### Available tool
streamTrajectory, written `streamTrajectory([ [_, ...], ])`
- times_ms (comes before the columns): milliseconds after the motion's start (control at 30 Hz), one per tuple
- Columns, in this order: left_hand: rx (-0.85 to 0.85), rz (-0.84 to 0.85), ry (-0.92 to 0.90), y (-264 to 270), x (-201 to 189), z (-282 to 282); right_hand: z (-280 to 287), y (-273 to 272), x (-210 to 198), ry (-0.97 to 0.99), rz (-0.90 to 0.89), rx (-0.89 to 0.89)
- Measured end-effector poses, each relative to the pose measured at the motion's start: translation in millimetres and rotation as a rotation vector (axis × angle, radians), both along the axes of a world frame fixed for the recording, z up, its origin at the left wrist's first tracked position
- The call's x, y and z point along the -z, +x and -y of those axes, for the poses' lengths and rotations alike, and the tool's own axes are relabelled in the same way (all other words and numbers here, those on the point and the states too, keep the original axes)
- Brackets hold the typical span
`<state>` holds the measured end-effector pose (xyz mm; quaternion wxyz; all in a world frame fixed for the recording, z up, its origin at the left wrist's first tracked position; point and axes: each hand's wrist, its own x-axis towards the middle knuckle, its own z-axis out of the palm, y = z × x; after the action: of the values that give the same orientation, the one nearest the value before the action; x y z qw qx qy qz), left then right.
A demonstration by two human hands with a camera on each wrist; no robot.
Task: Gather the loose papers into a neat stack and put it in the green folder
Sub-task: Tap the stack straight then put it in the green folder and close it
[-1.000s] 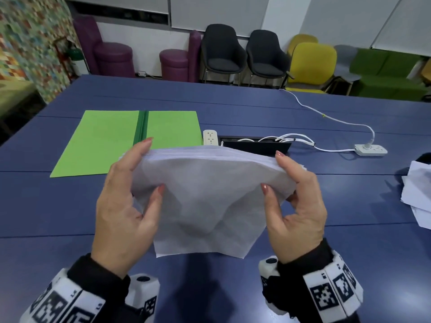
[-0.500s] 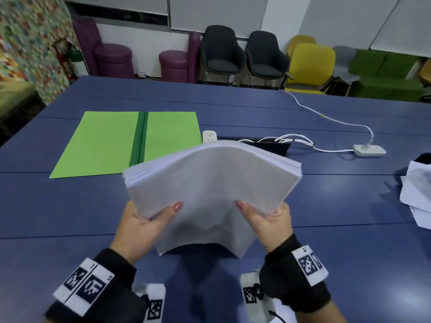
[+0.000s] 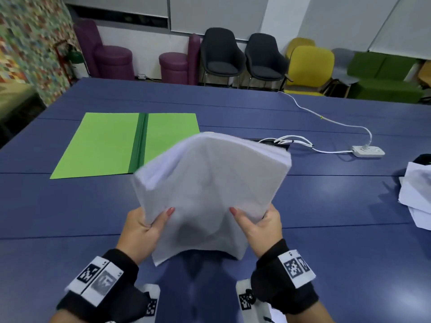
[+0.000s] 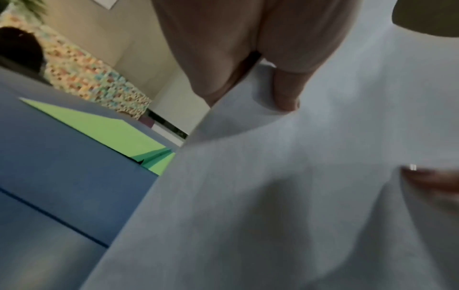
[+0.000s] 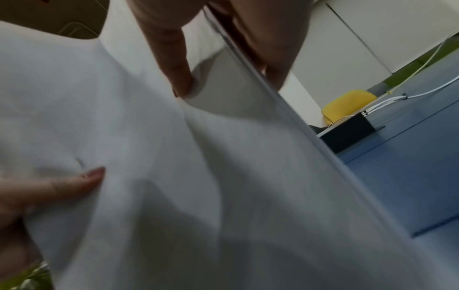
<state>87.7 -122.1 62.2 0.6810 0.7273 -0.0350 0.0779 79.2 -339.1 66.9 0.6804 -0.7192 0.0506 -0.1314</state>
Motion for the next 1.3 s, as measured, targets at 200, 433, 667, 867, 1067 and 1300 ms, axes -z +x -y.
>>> streamTrajectory([
  [200,0.004,-0.106,-0.535,5.5,-9.6,1.3,12.8,-7.8,26.0,0.246,-0.261,0.135],
  [433,0.072,-0.249,-0.785,18.4,-7.8,-26.8,35.5,4.4,7.4,0.638,-0.092,-0.224],
  [667,0.247,-0.192,-0.278,25.7,-6.2,-103.5,80.9,7.9,6.4,0.305,-0.034,-0.207],
  [867,0.013,-0.224,-0.002,-1.9,35.2,-67.3,70.7,-5.8,43.1,0.133,-0.169,-0.064],
  [1067,0.019,-0.263,-0.089,-14.9,50.8,-51.3,70.4,-9.9,57.1,0.022,-0.142,0.008],
  [1300,-0.035,-0.223,-0.046,-15.1,52.4,-55.8,65.5,-20.2,57.1,0.011,-0.189,0.043],
])
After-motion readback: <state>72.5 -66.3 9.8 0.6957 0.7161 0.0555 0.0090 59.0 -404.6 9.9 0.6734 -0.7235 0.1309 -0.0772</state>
